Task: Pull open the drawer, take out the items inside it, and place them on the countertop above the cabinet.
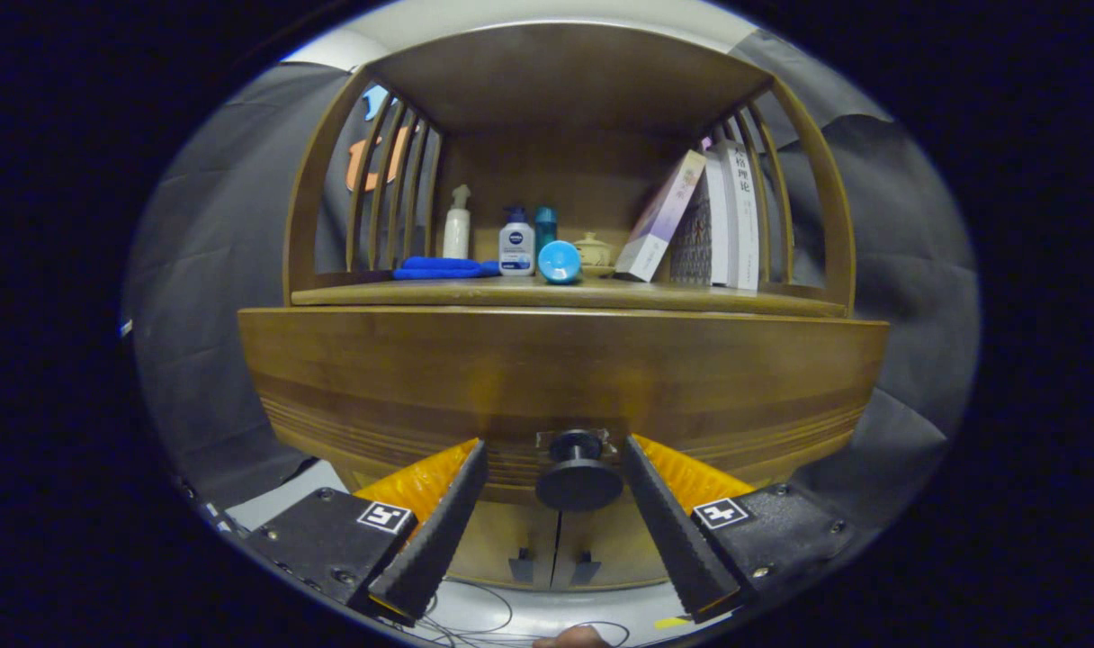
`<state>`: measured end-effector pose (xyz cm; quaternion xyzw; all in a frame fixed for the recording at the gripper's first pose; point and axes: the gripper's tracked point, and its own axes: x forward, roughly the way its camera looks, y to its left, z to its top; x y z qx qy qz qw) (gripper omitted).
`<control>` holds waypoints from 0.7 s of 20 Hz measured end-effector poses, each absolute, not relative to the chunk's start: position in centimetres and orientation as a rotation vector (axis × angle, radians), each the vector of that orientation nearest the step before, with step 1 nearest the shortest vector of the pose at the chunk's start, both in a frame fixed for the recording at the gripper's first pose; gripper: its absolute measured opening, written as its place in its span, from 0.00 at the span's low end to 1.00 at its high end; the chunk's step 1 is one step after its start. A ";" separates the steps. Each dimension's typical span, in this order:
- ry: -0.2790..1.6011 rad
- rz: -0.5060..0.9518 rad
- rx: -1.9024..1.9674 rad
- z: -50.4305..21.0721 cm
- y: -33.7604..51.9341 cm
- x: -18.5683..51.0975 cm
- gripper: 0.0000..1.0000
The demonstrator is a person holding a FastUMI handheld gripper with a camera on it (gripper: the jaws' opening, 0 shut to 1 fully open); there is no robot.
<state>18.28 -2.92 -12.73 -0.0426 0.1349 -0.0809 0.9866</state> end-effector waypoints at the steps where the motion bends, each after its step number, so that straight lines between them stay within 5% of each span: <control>1: 0.271 -0.163 -0.090 -12.7 -3.0 18.6 0.99; 14: 0.306 -0.198 -0.102 -12.9 -3.5 22.6 0.99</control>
